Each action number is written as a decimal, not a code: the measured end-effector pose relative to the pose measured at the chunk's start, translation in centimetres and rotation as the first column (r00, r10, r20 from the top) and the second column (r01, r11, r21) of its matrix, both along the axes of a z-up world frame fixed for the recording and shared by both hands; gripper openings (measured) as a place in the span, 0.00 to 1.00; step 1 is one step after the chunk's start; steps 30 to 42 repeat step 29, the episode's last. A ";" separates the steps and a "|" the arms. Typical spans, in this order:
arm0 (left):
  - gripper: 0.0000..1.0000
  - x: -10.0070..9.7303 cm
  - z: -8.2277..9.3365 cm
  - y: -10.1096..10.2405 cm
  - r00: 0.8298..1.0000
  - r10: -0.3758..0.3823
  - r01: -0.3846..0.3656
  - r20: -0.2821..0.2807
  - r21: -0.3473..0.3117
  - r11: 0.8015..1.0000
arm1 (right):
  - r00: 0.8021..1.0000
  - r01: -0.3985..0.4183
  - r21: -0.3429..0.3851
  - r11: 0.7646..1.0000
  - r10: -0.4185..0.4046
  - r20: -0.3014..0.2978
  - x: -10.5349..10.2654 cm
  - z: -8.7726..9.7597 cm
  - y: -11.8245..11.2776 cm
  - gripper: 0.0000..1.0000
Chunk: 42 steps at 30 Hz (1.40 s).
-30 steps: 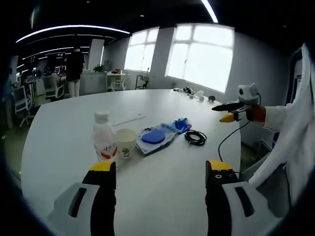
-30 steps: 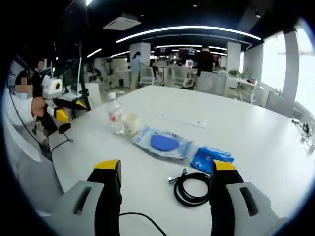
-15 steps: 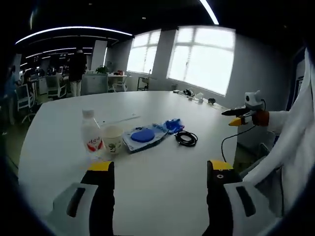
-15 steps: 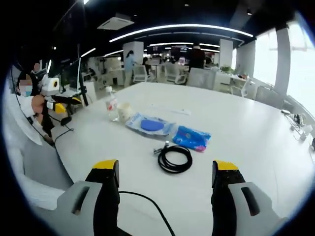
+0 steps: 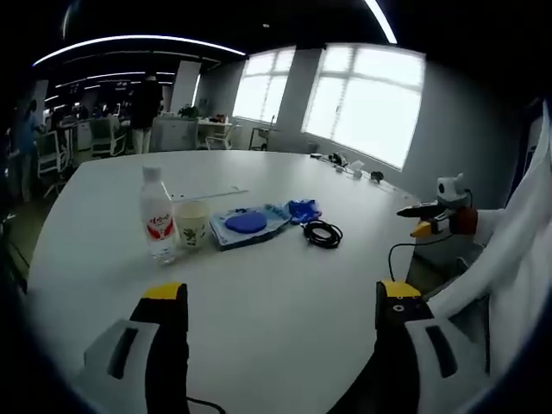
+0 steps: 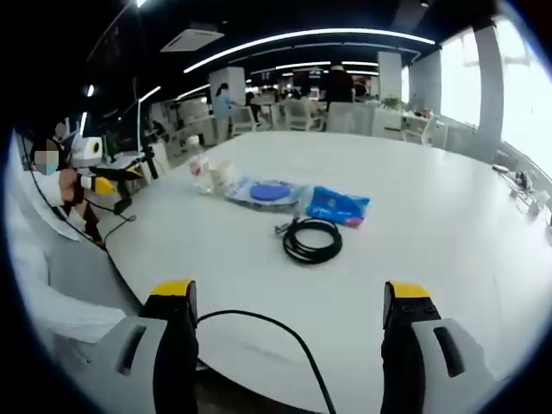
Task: Arrange the tabletop items into an orderly group along one side of the table until the central work area is clear of visible clutter.
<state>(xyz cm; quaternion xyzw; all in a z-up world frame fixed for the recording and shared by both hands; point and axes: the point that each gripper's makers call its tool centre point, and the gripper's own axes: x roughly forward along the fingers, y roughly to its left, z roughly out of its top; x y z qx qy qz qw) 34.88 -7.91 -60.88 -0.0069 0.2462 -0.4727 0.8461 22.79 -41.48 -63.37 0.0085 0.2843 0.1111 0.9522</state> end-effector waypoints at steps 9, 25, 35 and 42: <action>1.00 -1.0 0.0 0.4 1.000 -0.001 0.002 -0.019 0.009 1.000 | 1.000 -0.024 0.004 1.000 0.024 0.000 -0.3 0.0 0.5 0.89; 1.00 -0.9 -0.4 1.1 1.000 0.015 -0.014 -0.027 0.018 1.000 | 0.999 -0.039 0.005 0.999 0.039 -0.003 -0.3 -0.1 1.0 0.89; 1.00 -0.9 -0.4 1.0 0.999 0.020 -0.020 -0.030 0.012 1.000 | 0.999 -0.047 0.000 0.999 0.047 -0.006 -0.1 -0.1 1.2 0.89; 1.00 -0.9 -0.4 1.0 0.999 0.020 -0.020 -0.030 0.012 1.000 | 0.999 -0.047 0.000 0.999 0.047 -0.006 -0.1 -0.1 1.2 0.89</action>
